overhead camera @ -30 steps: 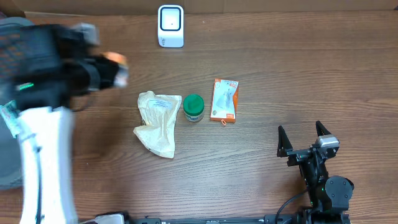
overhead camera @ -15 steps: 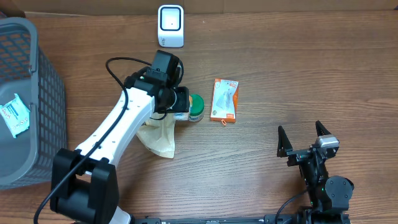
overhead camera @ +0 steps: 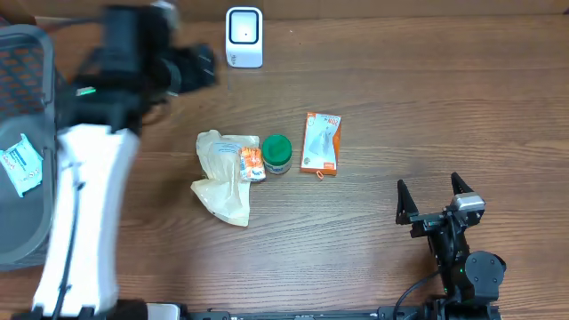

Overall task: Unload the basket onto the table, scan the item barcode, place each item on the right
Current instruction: 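Return the left gripper into the basket toward the green wipes pack, then grasp the mint-green wipes pack with the left gripper and lift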

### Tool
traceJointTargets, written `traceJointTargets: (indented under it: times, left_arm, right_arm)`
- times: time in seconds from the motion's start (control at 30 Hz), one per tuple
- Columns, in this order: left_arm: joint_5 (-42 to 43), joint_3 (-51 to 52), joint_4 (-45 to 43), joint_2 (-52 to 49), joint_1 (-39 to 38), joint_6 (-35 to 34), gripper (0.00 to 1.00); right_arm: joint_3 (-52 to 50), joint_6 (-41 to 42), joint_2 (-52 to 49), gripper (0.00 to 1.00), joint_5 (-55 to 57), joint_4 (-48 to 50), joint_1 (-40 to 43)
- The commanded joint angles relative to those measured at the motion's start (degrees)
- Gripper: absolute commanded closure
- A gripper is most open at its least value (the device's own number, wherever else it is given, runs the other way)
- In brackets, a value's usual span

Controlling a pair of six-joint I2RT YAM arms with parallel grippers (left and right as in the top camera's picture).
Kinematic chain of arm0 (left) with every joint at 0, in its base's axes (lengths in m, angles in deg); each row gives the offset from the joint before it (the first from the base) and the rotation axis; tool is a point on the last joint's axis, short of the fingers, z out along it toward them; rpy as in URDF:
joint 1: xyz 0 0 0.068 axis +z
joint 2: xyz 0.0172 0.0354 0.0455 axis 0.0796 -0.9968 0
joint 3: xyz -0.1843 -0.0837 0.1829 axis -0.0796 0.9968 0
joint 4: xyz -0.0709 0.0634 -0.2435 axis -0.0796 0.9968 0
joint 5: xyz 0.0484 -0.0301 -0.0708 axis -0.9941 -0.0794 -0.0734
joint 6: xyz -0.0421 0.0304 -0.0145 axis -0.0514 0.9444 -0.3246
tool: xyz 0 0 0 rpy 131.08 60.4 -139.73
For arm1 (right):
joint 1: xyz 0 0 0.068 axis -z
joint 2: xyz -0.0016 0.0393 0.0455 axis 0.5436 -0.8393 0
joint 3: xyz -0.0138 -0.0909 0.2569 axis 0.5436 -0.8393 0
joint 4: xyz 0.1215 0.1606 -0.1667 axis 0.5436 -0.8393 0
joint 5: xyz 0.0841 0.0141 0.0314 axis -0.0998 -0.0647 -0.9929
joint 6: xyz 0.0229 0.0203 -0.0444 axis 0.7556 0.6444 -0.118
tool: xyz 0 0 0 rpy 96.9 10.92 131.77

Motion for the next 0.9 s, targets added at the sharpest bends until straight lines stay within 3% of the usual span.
traceJointTargets:
  times: [0.0,0.2,0.33,0.57,0.73,0.87]
  left_arm:
    - [-2.4,-3.0,1.3,2.7,11.5,2.1,0.12]
    - [-4.5,-2.5,0.8,0.8,32.4,-0.8,0.12]
    - [-5.2,-2.3,-0.4,-3.9,40.2,1.0,0.13]
    - [-14.0,-2.3,0.5,-16.5,43.8,8.3,0.12]
    - [-14.1,-2.3,-0.3,-24.0,44.2,15.4,0.15]
    - [-14.1,-2.3,-1.4,-28.6,44.2,17.0,0.17]
  right_arm:
    - [-0.6,0.2,0.6,0.00,-0.3,0.3,0.2]
    - [-0.6,0.2,0.6,0.00,-0.3,0.3,0.2]
    - [-0.6,0.2,0.6,0.00,-0.3,0.3,0.2]
    - [-0.6,0.2,0.6,0.00,-0.3,0.3,0.2]
    - [-0.6,0.2,0.6,0.00,-0.3,0.3,0.2]
    - [-0.6,0.2,0.6,0.00,-0.3,0.3,0.2]
